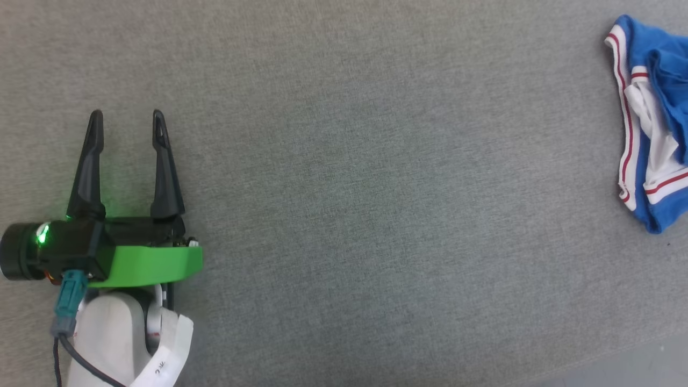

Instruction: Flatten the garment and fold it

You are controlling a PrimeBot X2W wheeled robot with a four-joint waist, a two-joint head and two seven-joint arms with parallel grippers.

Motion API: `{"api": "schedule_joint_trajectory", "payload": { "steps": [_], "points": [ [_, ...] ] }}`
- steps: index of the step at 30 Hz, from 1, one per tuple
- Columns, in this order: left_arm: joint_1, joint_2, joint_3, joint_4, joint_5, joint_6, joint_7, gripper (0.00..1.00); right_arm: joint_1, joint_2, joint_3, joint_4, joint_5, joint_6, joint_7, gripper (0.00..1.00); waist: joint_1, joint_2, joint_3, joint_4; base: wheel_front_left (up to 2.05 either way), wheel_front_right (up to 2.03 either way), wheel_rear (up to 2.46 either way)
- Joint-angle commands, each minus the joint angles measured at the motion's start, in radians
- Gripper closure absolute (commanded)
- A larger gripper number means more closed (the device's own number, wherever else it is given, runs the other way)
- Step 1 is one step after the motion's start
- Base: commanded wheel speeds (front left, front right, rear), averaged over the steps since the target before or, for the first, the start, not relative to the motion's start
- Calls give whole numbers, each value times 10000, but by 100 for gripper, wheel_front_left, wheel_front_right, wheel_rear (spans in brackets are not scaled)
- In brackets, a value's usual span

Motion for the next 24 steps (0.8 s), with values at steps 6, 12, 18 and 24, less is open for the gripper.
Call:
{"api": "schedule_joint_trajectory", "payload": {
  "steps": [6,12,18,24],
  "points": [
    [688,-201,58,380,-211,166,-34,0,-263,-30,-676,-133,-1576,-19,-1820,0,-1,0,-2182,470,0,0,0],
    [1243,-324,126,575,-399,230,-34,0,26,502,-1501,-979,-2653,-19,-3724,0,-1,0,-3269,834,0,0,0],
    [1593,-388,52,814,-481,284,-34,0,713,1888,-2423,-2120,-2990,-19,-4900,0,-1,0,-4063,1231,0,0,0],
    [2001,-416,69,1046,-563,398,-34,0,2060,3344,-3047,-3614,-3280,-19,-5373,0,-1,0,-4829,1623,0,0,0]
  ]
}}
